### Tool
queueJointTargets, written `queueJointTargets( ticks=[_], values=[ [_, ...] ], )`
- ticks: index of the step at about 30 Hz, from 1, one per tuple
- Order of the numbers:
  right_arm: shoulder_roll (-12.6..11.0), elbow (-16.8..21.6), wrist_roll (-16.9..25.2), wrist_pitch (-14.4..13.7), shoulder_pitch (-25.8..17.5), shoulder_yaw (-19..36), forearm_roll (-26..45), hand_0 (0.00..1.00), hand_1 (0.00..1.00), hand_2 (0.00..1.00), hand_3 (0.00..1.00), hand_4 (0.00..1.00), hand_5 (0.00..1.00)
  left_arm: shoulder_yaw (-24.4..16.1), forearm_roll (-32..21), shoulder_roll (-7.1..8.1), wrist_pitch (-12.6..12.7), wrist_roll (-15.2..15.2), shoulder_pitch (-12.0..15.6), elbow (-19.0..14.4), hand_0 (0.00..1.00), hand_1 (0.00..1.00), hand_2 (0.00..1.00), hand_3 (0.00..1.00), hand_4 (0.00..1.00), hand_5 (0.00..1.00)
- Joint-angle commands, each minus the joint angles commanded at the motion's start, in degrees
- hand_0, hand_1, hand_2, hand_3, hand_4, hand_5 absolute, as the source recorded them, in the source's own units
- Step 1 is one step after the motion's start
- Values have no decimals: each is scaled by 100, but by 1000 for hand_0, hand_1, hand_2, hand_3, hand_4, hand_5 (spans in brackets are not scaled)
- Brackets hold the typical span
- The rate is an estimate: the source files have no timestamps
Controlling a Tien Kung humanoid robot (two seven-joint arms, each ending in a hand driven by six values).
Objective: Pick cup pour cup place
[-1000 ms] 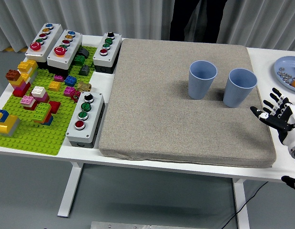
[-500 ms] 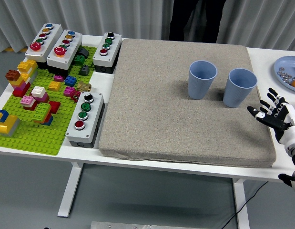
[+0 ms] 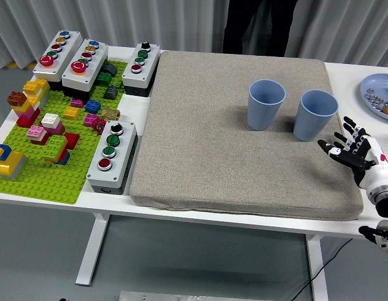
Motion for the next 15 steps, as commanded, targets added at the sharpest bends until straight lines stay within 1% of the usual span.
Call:
queueJointTargets(
  ticks=[15],
  values=[
    [79,-258,51,-34,232,-37,-91,896,877,980,901,863,257,121,-93,5,-4,-15,23,0,763,784,851,732,506,974]
  ],
)
